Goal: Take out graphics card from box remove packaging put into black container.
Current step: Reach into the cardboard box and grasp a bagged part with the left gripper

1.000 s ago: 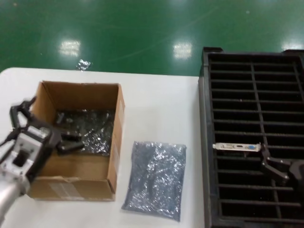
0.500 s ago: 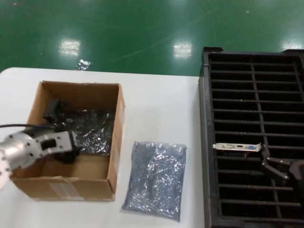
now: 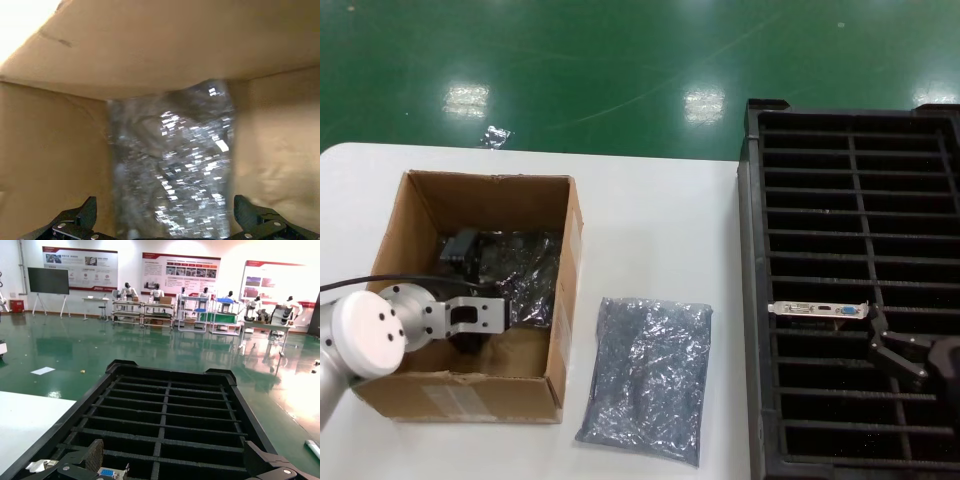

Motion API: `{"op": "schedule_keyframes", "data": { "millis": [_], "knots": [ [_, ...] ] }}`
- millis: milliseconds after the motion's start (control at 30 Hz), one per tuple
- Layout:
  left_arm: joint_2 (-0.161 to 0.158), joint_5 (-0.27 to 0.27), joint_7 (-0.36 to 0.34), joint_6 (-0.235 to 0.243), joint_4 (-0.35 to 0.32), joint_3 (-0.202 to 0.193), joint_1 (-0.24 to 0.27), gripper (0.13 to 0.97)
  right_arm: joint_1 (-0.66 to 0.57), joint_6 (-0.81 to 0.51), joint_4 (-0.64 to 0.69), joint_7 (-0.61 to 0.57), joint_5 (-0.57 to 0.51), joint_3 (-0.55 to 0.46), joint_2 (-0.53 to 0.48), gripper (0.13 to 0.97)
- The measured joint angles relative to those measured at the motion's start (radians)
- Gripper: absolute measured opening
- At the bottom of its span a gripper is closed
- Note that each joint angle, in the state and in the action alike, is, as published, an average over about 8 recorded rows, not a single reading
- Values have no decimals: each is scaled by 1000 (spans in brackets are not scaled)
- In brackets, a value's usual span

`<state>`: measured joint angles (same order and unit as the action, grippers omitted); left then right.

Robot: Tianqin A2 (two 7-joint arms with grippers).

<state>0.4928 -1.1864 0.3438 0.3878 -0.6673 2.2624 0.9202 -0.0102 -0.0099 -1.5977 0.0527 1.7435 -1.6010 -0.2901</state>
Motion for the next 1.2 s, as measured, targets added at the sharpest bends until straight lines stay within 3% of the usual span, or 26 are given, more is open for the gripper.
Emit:
{"op": "schedule_keyframes", "data": {
  "millis": [167,300,433,567,800,967,1200],
  "knots": [
    [-48,-85,187,-85,82,-54,11,966,0,0,0,0,0,0,0,966],
    [-70,-150,317,-128,111,-100,7,966,0,0,0,0,0,0,0,966],
    [-75,-174,380,-142,106,-130,-4,966,0,0,0,0,0,0,0,966],
    [-66,-138,364,-140,75,-139,-22,957,0,0,0,0,0,0,0,966],
    [-51,-17,260,-127,16,-152,-52,932,0,0,0,0,0,0,0,966],
    [-51,69,181,-114,-13,-172,-70,869,0,0,0,0,0,0,0,966],
    [-54,151,112,-100,-34,-198,-87,831,0,0,0,0,0,0,0,966]
  ]
}}
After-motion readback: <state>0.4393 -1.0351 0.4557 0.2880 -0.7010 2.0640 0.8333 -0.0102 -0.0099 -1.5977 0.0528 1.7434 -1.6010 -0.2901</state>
